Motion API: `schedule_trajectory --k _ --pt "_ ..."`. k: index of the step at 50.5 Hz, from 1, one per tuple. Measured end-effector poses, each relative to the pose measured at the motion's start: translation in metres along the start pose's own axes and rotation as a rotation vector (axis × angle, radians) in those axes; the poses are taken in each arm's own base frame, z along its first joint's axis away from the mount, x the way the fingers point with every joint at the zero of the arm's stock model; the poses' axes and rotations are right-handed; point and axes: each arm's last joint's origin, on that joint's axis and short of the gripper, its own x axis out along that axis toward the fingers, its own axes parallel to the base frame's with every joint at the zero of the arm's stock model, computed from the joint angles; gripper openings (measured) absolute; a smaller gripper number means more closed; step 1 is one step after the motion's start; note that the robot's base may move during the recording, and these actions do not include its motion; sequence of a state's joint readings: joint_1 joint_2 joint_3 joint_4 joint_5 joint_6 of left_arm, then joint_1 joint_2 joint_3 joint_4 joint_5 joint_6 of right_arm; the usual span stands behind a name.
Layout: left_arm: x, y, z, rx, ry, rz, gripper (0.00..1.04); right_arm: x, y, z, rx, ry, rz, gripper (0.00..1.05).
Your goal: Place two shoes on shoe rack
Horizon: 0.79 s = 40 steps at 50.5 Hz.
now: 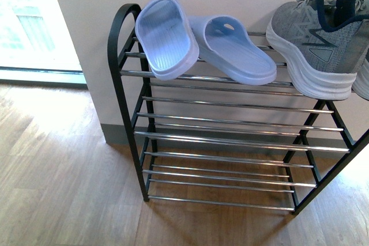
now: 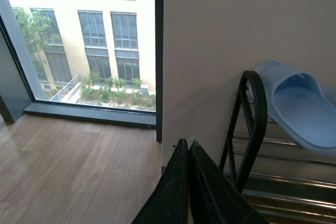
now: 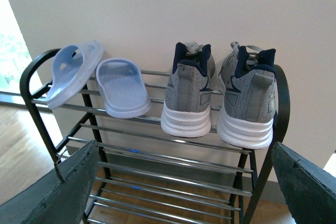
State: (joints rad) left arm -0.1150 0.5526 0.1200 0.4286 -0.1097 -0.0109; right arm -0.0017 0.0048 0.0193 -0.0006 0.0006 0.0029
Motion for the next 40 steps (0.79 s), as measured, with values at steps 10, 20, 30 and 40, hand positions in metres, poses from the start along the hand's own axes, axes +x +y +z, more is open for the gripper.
schedule_trajectory --k 10,20,30,40 --pt "-0.009 0.013 -0.008 0.000 -0.004 0.010 0.01 0.000 0.000 0.000 0.000 0.000 0.000 0.96" --pt "-0.015 0.012 -0.013 0.001 -0.002 0.001 0.01 0.000 0.000 0.000 0.000 0.000 0.000 0.96" --pt "-0.021 0.013 -0.023 0.001 -0.012 0.002 0.01 0.000 0.000 0.000 0.000 0.000 0.000 0.96" --pt "-0.026 0.012 -0.022 0.001 -0.018 0.001 0.01 0.000 0.000 0.000 0.000 0.000 0.000 0.96"
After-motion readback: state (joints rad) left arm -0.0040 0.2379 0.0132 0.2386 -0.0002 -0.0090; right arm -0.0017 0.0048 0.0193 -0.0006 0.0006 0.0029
